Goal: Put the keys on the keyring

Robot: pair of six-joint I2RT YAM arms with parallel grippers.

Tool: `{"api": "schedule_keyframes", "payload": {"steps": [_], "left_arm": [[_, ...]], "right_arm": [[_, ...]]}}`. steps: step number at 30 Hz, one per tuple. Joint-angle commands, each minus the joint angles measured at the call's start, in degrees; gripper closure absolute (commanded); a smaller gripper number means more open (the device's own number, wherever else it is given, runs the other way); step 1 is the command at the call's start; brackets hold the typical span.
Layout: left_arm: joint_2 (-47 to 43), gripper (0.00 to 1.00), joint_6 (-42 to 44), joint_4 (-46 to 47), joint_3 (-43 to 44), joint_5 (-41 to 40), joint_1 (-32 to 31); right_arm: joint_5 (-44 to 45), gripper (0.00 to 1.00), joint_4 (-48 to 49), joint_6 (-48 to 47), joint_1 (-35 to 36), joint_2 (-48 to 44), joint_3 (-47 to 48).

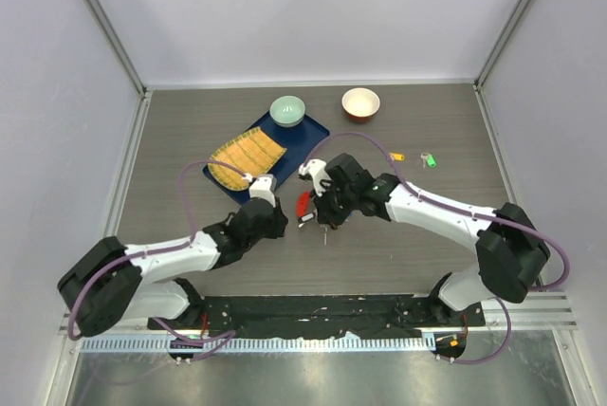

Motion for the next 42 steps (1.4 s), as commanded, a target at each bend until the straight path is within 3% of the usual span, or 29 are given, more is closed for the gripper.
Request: {"api": "schedule_keyframes", "payload": {"steps": [1,5,10,12,14,15,18,21,22,23,26,30,32,37,42], "left_arm": [[-8.48,0.76,5.8,9.38,-4.84,-3.06,0.13],[-17.62,0.68,8.53,15.36,-11.25,-4.99,0.13],[-29.21,0.53,9.49,14.85,-14.43,-6.05,0.13],[-31.69,0.51,9.76,12.4,-14.61,-5.88,0.13],[-33.97,0.49,9.85,10.73,-14.26,-5.96,0.13],[-34.51,0.49,9.93,10.37,-14.09,-5.79,0.13],[-35.3,0.47,10.98,9.14,-12.68,-3.77,0.13],[-34.43,0.46,11.69,8.96,-10.92,-0.35,0.04],[-34.08,0.45,11.69,9.13,-10.49,1.58,0.13],[-33.55,0.45,11.87,9.4,-9.52,2.47,0.13],[-31.53,0.43,12.57,9.14,-7.5,4.49,0.13],[-28.81,0.43,13.45,9.4,-4.86,5.99,0.13],[-26.44,0.42,14.06,9.57,-2.93,6.78,0.13],[-21.25,0.4,14.15,12.55,-0.73,10.3,-0.49],[-15.71,0.39,16.17,15.2,-0.02,10.12,-2.94]], "right_arm": [[12.84,0.99,-15.6,-10.28,5.18,-0.47,10.92],[31.45,0.99,-23.01,-12.94,8.71,0.5,17.09],[36.06,0.99,-23.8,-7.59,7.93,0.85,22.27],[32.07,0.99,-23.8,-1.97,5.29,1.29,22.9],[20.33,0.99,-23.71,2.34,1.61,1.73,24.21],[14.07,0.99,-22.15,4.19,0.55,0.77,24.04],[19.69,0.99,-15.89,12.97,-1.31,-0.64,20.88],[14.27,0.99,-17.56,17.89,-1.22,0.5,24.03],[15.67,0.99,-17.56,18.61,-1.22,-0.37,24.65],[24.64,0.99,-17.65,19.14,-1.31,-1.08,24.92],[37.09,0.99,-18.26,20.2,-3.85,-6.6,25.18],[37.74,0.99,-19.32,21.96,-11.14,-11.27,24.66],[35.74,0.99,-20.46,22.83,-11.59,-11.98,24.31],[14.06,0.99,-10.66,31.26,-11.5,-12.33,14.42],[11.02,0.99,-2.01,39.44,-10.54,-12.51,6.3]]}}
